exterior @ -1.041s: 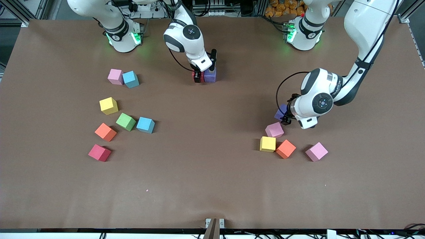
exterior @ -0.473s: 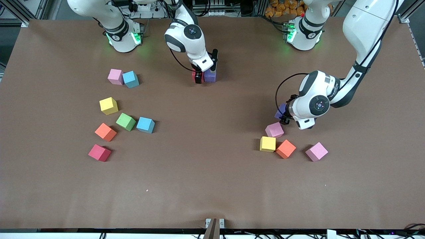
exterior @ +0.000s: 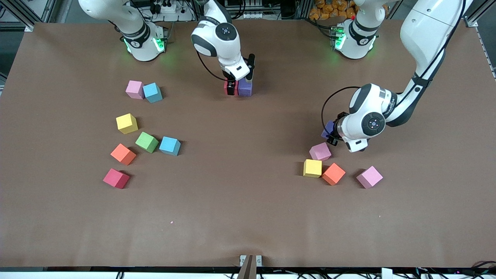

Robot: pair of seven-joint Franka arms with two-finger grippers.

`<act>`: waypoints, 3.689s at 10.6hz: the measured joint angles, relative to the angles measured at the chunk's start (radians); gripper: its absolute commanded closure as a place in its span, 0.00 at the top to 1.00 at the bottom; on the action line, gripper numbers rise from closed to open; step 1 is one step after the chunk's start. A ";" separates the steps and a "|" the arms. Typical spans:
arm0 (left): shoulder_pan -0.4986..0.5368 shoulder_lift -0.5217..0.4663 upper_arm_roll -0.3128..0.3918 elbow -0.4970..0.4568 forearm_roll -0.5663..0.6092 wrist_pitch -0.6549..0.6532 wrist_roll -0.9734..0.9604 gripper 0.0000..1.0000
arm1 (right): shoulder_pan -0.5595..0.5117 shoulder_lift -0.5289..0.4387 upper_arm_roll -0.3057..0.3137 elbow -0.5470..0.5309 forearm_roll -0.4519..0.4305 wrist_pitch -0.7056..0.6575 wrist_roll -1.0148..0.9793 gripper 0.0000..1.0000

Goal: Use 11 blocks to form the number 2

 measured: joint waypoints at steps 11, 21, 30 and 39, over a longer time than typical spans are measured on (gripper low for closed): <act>-0.070 -0.020 -0.275 -0.004 -0.007 0.016 -0.467 0.32 | -0.372 -0.129 -0.168 0.020 -0.007 -0.217 -0.291 1.00; -0.255 0.014 -0.296 -0.135 -0.008 0.277 -0.873 0.29 | -0.570 0.096 -0.169 0.148 -0.063 -0.020 -0.613 1.00; -0.325 0.052 -0.299 -0.160 -0.008 0.364 -0.953 0.29 | -0.572 0.142 -0.160 0.161 -0.063 0.007 -0.630 1.00; -0.361 0.085 -0.299 -0.145 -0.008 0.384 -0.988 0.29 | -0.571 0.169 -0.150 0.174 -0.063 0.043 -0.637 0.38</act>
